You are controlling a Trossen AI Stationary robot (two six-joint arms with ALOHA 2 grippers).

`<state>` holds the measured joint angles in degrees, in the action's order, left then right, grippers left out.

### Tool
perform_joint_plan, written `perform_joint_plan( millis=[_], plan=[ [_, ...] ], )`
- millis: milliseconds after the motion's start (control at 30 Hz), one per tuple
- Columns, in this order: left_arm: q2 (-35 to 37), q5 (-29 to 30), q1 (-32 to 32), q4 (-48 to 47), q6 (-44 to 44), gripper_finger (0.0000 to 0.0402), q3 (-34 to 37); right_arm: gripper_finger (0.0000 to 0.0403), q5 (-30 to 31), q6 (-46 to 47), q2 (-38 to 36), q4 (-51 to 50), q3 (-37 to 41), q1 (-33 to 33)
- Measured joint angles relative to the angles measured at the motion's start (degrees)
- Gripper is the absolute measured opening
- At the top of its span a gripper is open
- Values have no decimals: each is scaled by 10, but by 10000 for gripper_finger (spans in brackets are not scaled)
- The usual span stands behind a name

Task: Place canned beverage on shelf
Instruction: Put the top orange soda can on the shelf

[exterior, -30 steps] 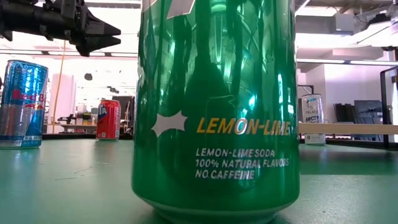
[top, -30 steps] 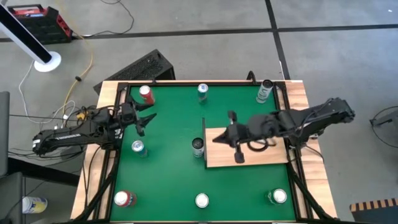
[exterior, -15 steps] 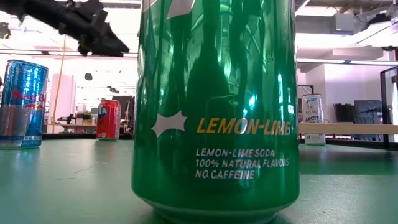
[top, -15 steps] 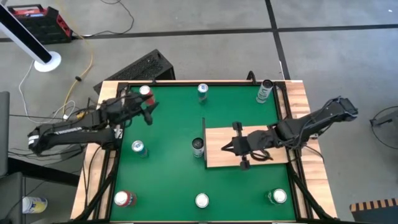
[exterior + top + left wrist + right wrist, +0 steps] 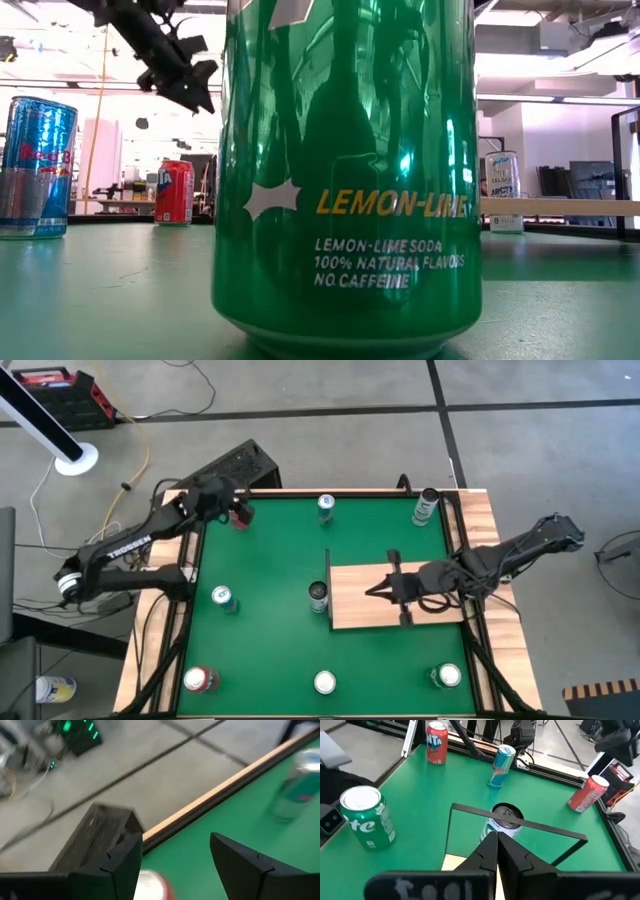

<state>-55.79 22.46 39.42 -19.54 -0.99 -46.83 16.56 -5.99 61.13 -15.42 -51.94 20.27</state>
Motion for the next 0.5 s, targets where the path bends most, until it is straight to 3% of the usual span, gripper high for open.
perform_joint_plan(
  millis=[267, 400, 500],
  plan=[
    [-36, -24, 81, -103, -30, 220, -42, 36, -17, 18, -26, -42, 0, 0],
    [-81, -21, 109, -177, -50, 220, -106, 29, -34, 30, -42, -71, 0, 0],
    [-119, -54, 119, -230, -57, 220, -166, 27, -37, 30, -55, -92, 0, 3]
  ],
)
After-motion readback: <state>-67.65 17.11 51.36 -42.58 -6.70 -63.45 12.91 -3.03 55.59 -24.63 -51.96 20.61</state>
